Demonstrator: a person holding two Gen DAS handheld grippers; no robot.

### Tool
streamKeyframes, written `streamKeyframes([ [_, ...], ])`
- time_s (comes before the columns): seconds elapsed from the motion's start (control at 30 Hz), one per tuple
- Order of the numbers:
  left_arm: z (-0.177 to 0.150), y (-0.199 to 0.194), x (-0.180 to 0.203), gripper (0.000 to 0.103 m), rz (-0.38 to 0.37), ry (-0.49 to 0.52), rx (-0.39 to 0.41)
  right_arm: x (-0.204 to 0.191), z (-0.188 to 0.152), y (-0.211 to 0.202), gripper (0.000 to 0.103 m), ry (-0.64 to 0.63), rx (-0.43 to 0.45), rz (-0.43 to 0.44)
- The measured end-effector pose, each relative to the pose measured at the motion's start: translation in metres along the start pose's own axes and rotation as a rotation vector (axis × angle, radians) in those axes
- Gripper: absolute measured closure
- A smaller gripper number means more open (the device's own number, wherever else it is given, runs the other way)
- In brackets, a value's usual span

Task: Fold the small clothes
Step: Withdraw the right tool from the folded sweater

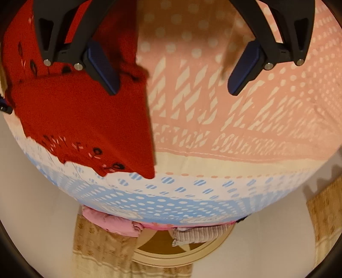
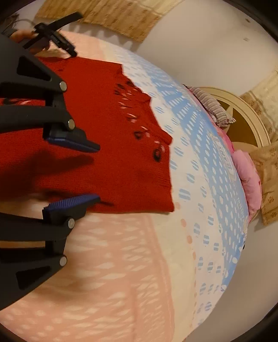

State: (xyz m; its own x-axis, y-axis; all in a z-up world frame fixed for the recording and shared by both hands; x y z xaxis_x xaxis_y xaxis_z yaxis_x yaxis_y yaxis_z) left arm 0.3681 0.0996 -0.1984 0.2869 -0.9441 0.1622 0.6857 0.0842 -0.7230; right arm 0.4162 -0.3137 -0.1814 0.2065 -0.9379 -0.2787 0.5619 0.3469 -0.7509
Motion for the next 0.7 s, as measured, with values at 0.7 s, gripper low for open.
streamKeyframes([
  [0.7, -0.031, -0.074, 0.027, 0.000, -0.092, 0.082, 0.079, -0.042, -0.065, -0.034, 0.052, -0.148, 0.002, -0.059],
])
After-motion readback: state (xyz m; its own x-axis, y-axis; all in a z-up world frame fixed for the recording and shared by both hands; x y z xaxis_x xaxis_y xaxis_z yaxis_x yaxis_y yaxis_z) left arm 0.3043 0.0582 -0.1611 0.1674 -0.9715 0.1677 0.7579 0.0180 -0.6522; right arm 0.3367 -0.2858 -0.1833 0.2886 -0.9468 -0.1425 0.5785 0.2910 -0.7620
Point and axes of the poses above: each gripper's, at about its wrist camera, not at the fingertips, and y roughly the way its jaws point, x to its right, z to its top, the point moved 8 cm from there along y, roughly the way its jaws point, and after that the axes turned 10 degrees about -y, right-handed, at the moved point
